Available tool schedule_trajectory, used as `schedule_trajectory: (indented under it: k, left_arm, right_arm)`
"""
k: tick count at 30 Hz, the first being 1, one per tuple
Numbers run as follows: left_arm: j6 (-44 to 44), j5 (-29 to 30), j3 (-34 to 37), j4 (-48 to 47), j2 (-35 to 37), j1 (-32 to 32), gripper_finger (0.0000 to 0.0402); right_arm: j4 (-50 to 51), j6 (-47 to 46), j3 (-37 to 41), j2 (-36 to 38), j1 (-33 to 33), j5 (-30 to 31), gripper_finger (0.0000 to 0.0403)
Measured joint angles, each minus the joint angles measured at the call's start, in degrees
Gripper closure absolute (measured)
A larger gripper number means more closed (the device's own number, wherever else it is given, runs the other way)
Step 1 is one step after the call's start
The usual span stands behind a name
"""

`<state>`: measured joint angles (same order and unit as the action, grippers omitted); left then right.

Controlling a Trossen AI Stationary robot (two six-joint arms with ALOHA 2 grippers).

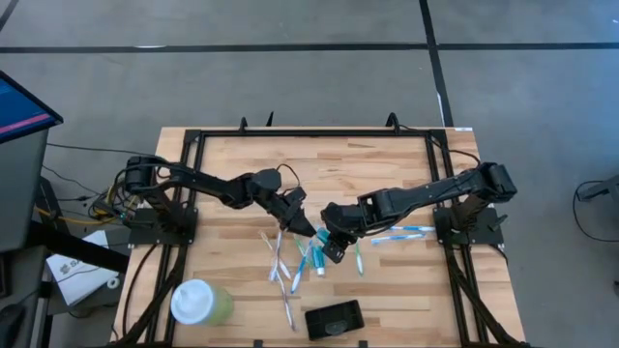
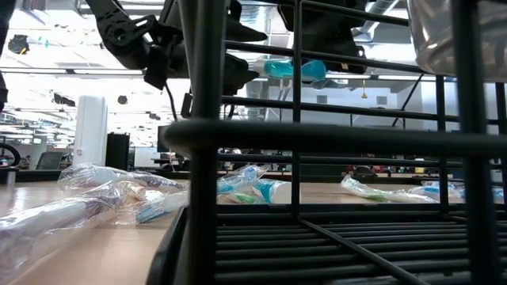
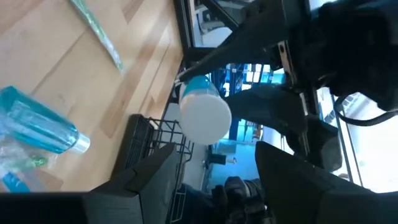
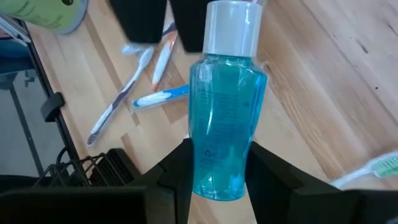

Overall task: Pick & Place toothbrushing station
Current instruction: Put the right blue mouthwash into the black wire organizer

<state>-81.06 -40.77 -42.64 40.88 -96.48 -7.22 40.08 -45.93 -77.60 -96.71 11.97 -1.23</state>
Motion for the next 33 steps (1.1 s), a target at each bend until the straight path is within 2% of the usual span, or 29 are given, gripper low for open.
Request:
schedule_trajectory:
  k: [19, 33]
  left_arm:
    - [-0.09, -0.26, -1.17, -0.81, -2.92, -1.51, 0.018]
    - [0.02, -0.71, -4.95, -1.57, -4.33, -1.12, 0.0182]
  right_arm:
    - [0.24, 0.75, 0.0, -0.08, 0.02, -0.02, 0.0286]
    - [0.18, 0.9, -0.03, -0.11, -0.09, 0.25, 0.0286]
